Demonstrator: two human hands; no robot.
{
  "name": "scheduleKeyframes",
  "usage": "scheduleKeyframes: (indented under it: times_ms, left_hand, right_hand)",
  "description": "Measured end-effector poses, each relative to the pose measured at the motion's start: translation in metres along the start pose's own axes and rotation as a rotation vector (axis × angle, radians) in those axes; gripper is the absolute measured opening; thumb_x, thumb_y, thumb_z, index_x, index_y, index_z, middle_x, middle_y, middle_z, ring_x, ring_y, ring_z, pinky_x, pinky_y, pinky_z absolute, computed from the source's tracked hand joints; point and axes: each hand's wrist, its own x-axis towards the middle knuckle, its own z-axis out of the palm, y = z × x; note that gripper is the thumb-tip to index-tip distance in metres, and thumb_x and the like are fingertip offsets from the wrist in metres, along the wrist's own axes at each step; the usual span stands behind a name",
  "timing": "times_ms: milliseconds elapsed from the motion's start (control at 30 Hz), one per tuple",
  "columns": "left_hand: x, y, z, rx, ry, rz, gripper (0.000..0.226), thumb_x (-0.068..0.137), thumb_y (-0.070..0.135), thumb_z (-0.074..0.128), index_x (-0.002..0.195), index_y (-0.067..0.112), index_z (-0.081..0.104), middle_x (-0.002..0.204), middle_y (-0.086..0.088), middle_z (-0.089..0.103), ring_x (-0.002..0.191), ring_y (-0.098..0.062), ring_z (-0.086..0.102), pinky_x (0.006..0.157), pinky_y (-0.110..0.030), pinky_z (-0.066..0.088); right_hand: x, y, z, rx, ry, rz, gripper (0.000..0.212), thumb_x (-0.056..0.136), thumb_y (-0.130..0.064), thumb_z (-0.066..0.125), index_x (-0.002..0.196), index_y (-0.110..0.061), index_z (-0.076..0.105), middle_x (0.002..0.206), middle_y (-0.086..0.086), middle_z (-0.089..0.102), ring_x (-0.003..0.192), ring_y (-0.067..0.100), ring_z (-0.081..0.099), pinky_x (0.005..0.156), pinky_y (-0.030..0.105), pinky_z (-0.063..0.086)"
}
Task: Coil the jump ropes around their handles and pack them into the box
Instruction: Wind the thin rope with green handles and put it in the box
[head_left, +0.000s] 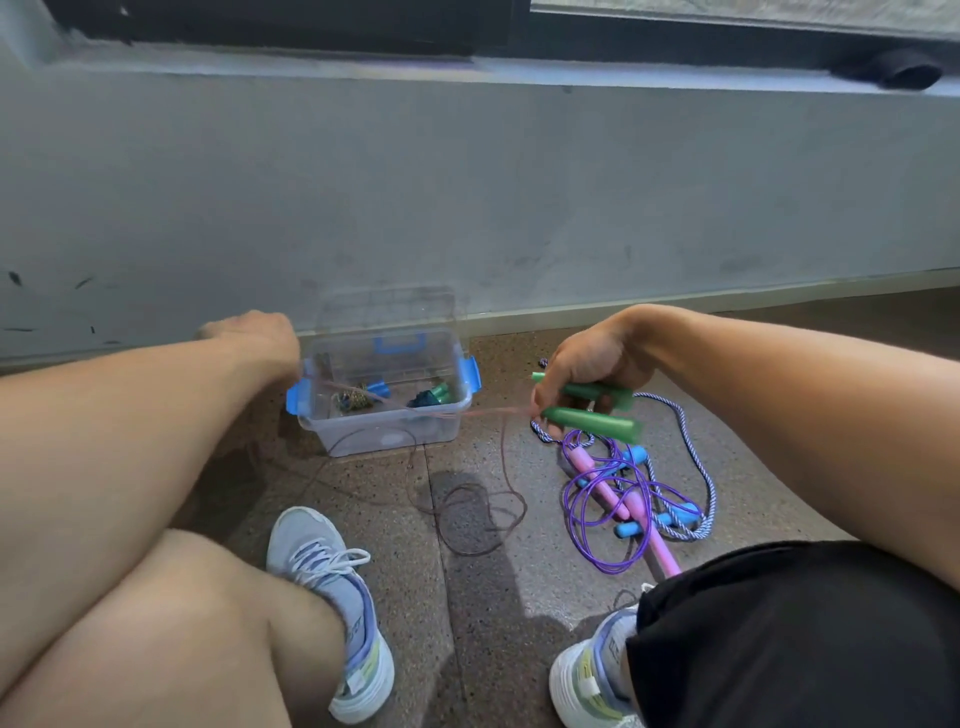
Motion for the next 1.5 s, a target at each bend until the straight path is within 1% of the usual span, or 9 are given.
scheduleKeyframes:
  times_ms: [233, 333, 533, 733, 833, 933, 1100, 1267, 1500]
  left_hand:
    - [-0.035, 0.056, -0.001, -0.730, -0.806, 0.558, 0.071, 0.068, 0.065, 0.074, 0.126, 0.026, 0.063, 0.120, 0.005, 0.071, 0.117, -0.018, 0.064, 0.103, -0.043, 0.049]
    - [-0.052, 0.080, -0.016, -0.982, -0.751, 0.670, 0.054, 0.073, 0.061, 0.073, 0.120, 0.036, 0.064, 0.125, 0.001, 0.069, 0.118, -0.017, 0.064, 0.106, -0.044, 0.048]
    - [-0.062, 0.100, -0.024, -1.348, -0.698, 0.664, 0.020, 0.097, 0.018, 0.062, 0.117, 0.014, 0.062, 0.108, -0.011, 0.071, 0.096, -0.031, 0.069, 0.096, -0.052, 0.054]
    - [-0.053, 0.093, -0.021, -1.231, -0.566, 0.610, 0.011, 0.089, 0.006, 0.048, 0.098, 0.013, 0.051, 0.075, -0.008, 0.051, 0.052, -0.016, 0.051, 0.045, -0.027, 0.048]
    - [-0.046, 0.084, -0.018, -1.048, -0.479, 0.610, 0.010, 0.082, 0.008, 0.049, 0.091, 0.012, 0.050, 0.063, -0.003, 0.047, 0.046, -0.014, 0.042, 0.043, -0.022, 0.034]
    - [-0.045, 0.078, -0.017, -0.880, -0.516, 0.631, 0.007, 0.077, 0.009, 0.050, 0.080, 0.014, 0.054, 0.057, 0.000, 0.047, 0.045, -0.014, 0.042, 0.045, -0.021, 0.030]
    - [-0.051, 0.082, -0.021, -0.835, -0.601, 0.682, 0.002, 0.078, 0.014, 0.053, 0.077, 0.013, 0.054, 0.058, -0.003, 0.049, 0.046, -0.016, 0.044, 0.047, -0.024, 0.032]
    - [-0.051, 0.087, -0.022, -0.958, -0.619, 0.679, 0.012, 0.086, 0.012, 0.056, 0.097, 0.007, 0.058, 0.073, -0.008, 0.070, 0.059, -0.020, 0.064, 0.049, -0.025, 0.041]
    - [-0.047, 0.077, -0.020, -1.094, -0.469, 0.710, 0.030, 0.083, 0.019, 0.080, 0.108, 0.012, 0.066, 0.095, -0.008, 0.075, 0.079, -0.019, 0.070, 0.053, -0.024, 0.050]
  right_hand:
    - [0.010, -0.037, 0.012, 0.607, 0.239, -0.345, 0.023, 0.103, -0.021, 0.042, 0.109, -0.004, 0.057, 0.086, 0.004, 0.077, 0.074, 0.019, 0.066, 0.074, 0.029, 0.056]
    - [0.009, -0.057, 0.019, 0.881, 0.219, -0.462, 0.042, 0.103, -0.023, 0.038, 0.127, 0.008, 0.053, 0.096, 0.013, 0.076, 0.085, 0.028, 0.064, 0.078, 0.036, 0.055]
    - [0.011, -0.066, 0.022, 0.999, 0.332, -0.553, 0.036, 0.103, -0.026, 0.044, 0.097, 0.002, 0.066, 0.119, 0.019, 0.070, 0.100, 0.030, 0.066, 0.102, 0.044, 0.049]
    - [0.014, -0.047, 0.014, 0.435, 0.612, -0.424, 0.047, 0.087, -0.061, 0.061, 0.093, -0.016, 0.071, 0.086, 0.001, 0.074, 0.079, 0.017, 0.065, 0.084, 0.037, 0.047]
    - [0.002, -0.038, 0.011, 0.093, 0.763, -0.163, 0.073, 0.082, -0.083, 0.043, 0.073, -0.015, 0.064, 0.066, 0.005, 0.070, 0.066, 0.024, 0.067, 0.061, 0.028, 0.047]
    - [0.003, -0.031, 0.005, -0.167, 1.033, -0.094, 0.081, 0.073, -0.093, 0.037, 0.085, -0.018, 0.066, 0.080, 0.002, 0.068, 0.083, 0.026, 0.065, 0.073, 0.034, 0.049]
    - [0.014, -0.034, 0.015, 0.145, 0.730, -0.631, 0.046, 0.097, -0.060, 0.047, 0.104, -0.018, 0.064, 0.095, 0.008, 0.072, 0.083, 0.023, 0.067, 0.086, 0.041, 0.053]
    - [0.018, -0.037, 0.021, 0.251, 0.669, -0.680, 0.038, 0.098, -0.047, 0.056, 0.078, -0.015, 0.055, 0.064, 0.004, 0.047, 0.054, 0.019, 0.047, 0.048, 0.031, 0.044]
    - [0.018, -0.030, 0.017, 0.205, 0.872, -0.564, 0.039, 0.099, -0.050, 0.051, 0.077, -0.018, 0.047, 0.060, 0.002, 0.059, 0.044, 0.014, 0.045, 0.048, 0.028, 0.037]
